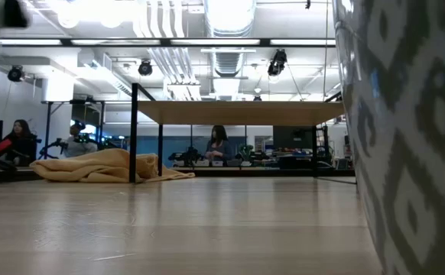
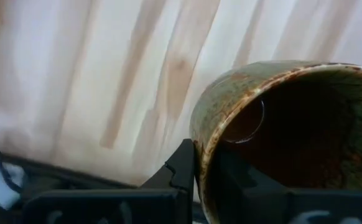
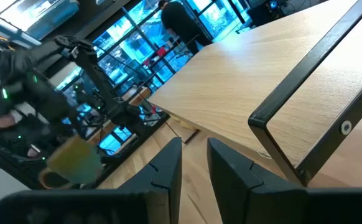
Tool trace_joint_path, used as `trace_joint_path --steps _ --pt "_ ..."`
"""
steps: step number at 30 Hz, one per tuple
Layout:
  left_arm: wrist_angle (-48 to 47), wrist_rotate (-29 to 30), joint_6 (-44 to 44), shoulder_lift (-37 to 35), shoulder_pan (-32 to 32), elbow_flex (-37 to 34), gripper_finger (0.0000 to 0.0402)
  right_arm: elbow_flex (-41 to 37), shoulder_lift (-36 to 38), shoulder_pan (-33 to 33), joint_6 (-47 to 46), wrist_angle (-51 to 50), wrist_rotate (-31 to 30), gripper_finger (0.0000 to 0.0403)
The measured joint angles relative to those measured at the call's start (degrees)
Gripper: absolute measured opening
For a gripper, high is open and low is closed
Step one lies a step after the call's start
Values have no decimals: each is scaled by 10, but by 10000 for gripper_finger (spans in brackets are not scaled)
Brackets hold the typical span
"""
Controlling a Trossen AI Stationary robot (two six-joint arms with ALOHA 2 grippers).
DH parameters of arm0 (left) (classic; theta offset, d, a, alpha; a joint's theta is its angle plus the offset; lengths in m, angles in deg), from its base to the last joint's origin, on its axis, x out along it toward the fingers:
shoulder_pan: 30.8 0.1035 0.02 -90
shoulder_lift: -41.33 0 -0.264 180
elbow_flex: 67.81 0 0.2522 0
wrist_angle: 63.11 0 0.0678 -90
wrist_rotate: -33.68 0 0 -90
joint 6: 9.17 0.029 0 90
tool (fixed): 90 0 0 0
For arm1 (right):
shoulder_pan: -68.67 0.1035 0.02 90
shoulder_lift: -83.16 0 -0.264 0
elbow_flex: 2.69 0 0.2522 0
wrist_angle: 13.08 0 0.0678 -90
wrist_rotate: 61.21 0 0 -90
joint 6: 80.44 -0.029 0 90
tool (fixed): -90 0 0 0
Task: Stack small to large cups/mugs on shelf
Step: Put the brown mug on the shelf
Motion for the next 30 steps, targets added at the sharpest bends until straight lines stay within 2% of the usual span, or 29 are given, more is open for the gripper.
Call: trace_joint_path --steps 5,11,21,30 --pt "-66 6 185 37 159 119 12 0 0 0 0 0 6 68" --pt "-114 3 376 140 306 237 12 0 0 0 0 0 20 75" --pt "-122 3 574 262 439 438 12 0 0 0 0 0 20 76" --pt "-136 10 683 335 543 506 12 0 0 0 0 0 20 81"
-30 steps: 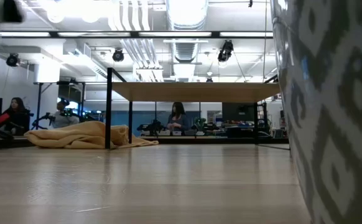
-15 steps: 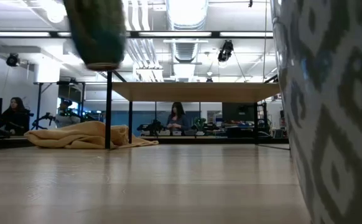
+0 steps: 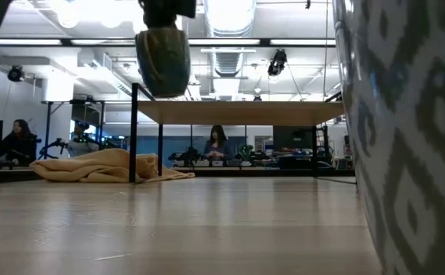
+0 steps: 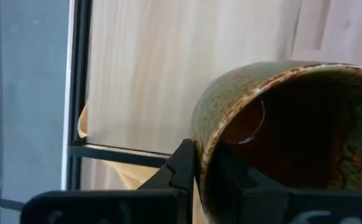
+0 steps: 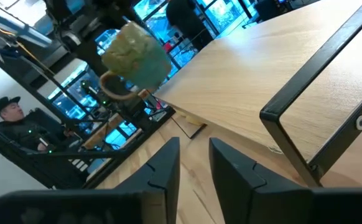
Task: Stack small to large cups/mugs on shelf
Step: Put the brown mug on the shelf
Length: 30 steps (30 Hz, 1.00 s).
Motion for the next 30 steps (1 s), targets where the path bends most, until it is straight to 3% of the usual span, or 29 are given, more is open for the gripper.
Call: trace_joint_path --steps 11,30 --pt "3 -8 26 64 36 86 12 0 0 0 0 0 0 81" --pt "4 -31 21 72 64 77 12 0 0 0 0 -1 0 78"
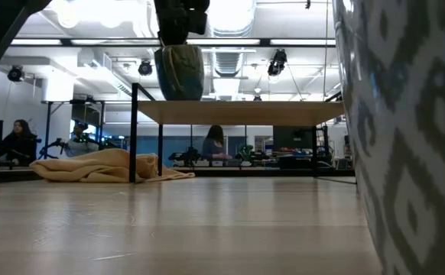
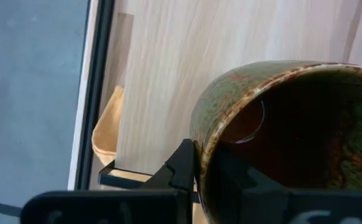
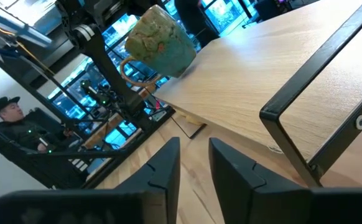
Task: Stack small to large cups/mugs on shelf
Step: Put the brown mug on the shelf
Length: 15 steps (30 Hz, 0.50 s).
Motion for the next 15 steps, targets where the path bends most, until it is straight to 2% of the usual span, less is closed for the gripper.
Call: trace_joint_path --steps 15 --pt "4 -2 -10 -2 0 -24 17 0 0 0 0 0 0 77"
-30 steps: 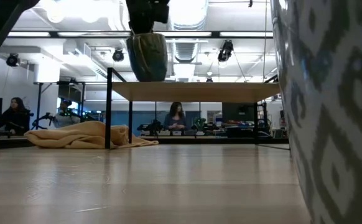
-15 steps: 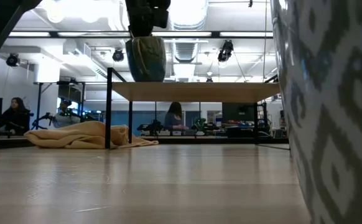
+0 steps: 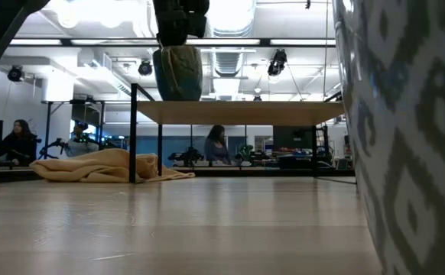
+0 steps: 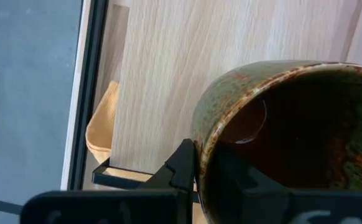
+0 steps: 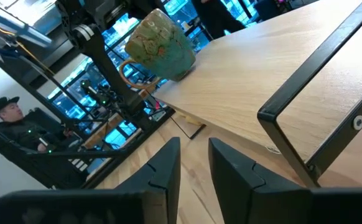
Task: Stack small to large cups/mugs on shelf
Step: Put the brown mug on the shelf
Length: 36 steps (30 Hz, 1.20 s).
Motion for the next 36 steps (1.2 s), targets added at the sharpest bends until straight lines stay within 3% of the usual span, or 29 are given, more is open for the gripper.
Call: trace_joint_path --steps 6,36 --pt "-4 -3 -7 0 0 -6 39 0 0 0 0 0 0 82" --pt "38 -4 -7 -10 0 -12 40 0 0 0 2 -17 -5 80"
